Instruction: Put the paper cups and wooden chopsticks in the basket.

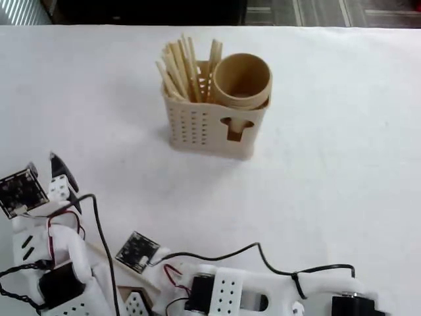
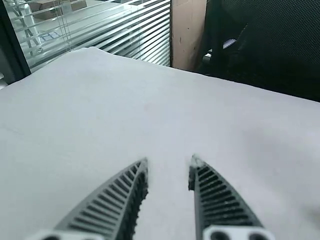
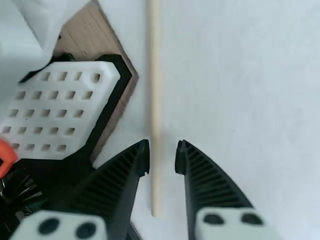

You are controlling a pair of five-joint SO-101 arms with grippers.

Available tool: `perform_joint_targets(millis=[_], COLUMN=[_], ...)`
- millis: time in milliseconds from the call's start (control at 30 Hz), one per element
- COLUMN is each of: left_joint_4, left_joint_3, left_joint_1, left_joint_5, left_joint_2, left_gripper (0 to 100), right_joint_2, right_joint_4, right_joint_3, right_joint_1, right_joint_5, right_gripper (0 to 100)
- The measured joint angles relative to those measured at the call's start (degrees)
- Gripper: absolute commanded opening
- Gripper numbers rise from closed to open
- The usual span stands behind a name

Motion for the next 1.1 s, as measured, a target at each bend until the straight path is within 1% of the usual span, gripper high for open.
perform_joint_targets(millis=[233, 300, 367, 500, 800, 933, 1100], left_joint_4=[-0.26, -2.2, -4.13, -5.8, -5.98, -5.98, -5.98], left_joint_3=[0.0, 0.0, 0.0, 0.0, 0.0, 0.0, 0.0], left_joint_1=[-0.09, -1.76, -4.22, -8.53, -9.58, -9.58, -9.58], left_joint_5=[0.18, 0.97, 3.34, 6.33, 6.77, 6.77, 6.77], left_joint_2=[0.0, 0.0, 0.0, 0.0, 0.0, 0.0, 0.0], left_gripper=[15, 15, 15, 15, 15, 15, 15], right_joint_2=[0.0, 0.0, 0.0, 0.0, 0.18, 4.84, 13.1], right_joint_4=[-0.7, -0.7, -0.7, -0.7, -0.7, -0.53, 3.96], right_joint_3=[0.26, 0.26, 0.26, 0.7, 0.7, -0.88, -7.74], right_joint_1=[0.0, 0.0, 0.0, 0.0, 0.0, 0.0, 0.62], right_joint_5=[0.0, 0.0, 0.0, 0.0, 0.0, 0.0, 0.0], right_gripper=[9.4, 9.4, 9.6, 9.6, 9.4, 9.4, 9.1])
